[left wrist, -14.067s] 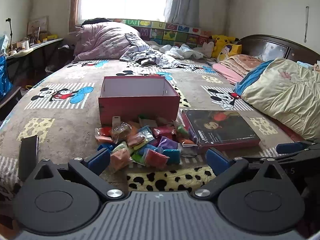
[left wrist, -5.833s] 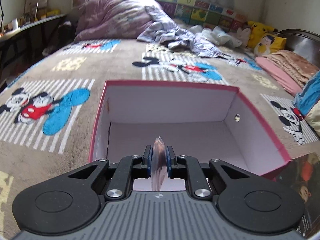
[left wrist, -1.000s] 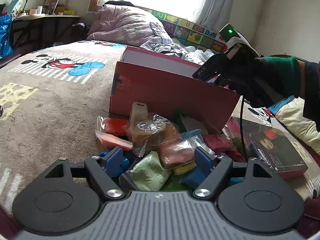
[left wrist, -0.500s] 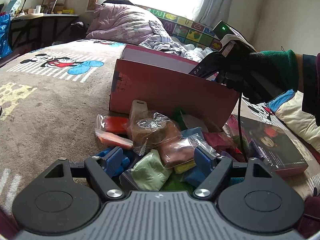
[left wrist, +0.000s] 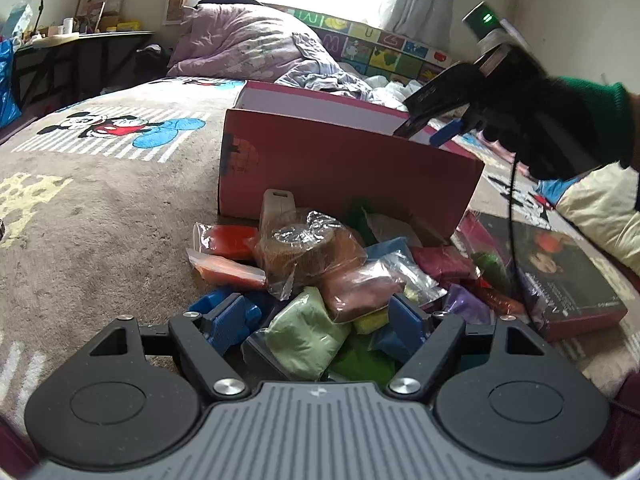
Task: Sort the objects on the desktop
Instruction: 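Grasp the light green packet with the left gripper while the right gripper grasps the blue packet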
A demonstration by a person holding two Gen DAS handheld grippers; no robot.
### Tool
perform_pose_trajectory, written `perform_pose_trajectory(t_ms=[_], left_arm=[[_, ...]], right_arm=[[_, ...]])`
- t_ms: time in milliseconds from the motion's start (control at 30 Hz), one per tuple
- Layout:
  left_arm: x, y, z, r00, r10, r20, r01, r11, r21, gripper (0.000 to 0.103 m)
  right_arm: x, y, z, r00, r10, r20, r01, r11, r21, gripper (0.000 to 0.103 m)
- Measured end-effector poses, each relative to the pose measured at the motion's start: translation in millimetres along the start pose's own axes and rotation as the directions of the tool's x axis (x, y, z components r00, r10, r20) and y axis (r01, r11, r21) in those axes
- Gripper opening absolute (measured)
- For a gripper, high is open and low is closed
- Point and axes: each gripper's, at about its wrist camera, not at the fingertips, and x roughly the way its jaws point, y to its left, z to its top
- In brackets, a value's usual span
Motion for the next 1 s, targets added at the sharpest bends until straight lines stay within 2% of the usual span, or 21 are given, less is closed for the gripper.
perform_pose_trajectory(t_ms=[333,500,567,767,1000], left_arm=[[3,-9,-4,1.0,-0.009,-0.008,0.01,0.996,0.086,0.076],[4,-15,-6,1.0,0.008,-0.007,-0.007,0.987,0.162,0.061],[5,-18,-7,1.0,0.023,-0.006,-0.021,0.98,0.199,0.058],[14,-18,-9,0.998,0.045,-0.044,-0.032,0.968,0.25,0.046],[18,-21,-14,0.995,0.066,-0.075,-0.04,0.95,0.309,0.04]], right_arm=[[-64,-9,-23,0.985,0.083,0.15,-0.091,0.995,0.05,0.061],[-92,-3,-46,0.966,0.165,0.201,-0.182,0.981,0.068,0.061],[-100,4,-59,0.96,0.184,0.212,-0.2,0.978,0.058,0.062],[-109,29,-106,0.954,0.224,0.198,-0.22,0.975,-0.043,0.062],[-109,51,-153,0.959,0.236,0.157,-0.204,0.959,-0.196,0.062]])
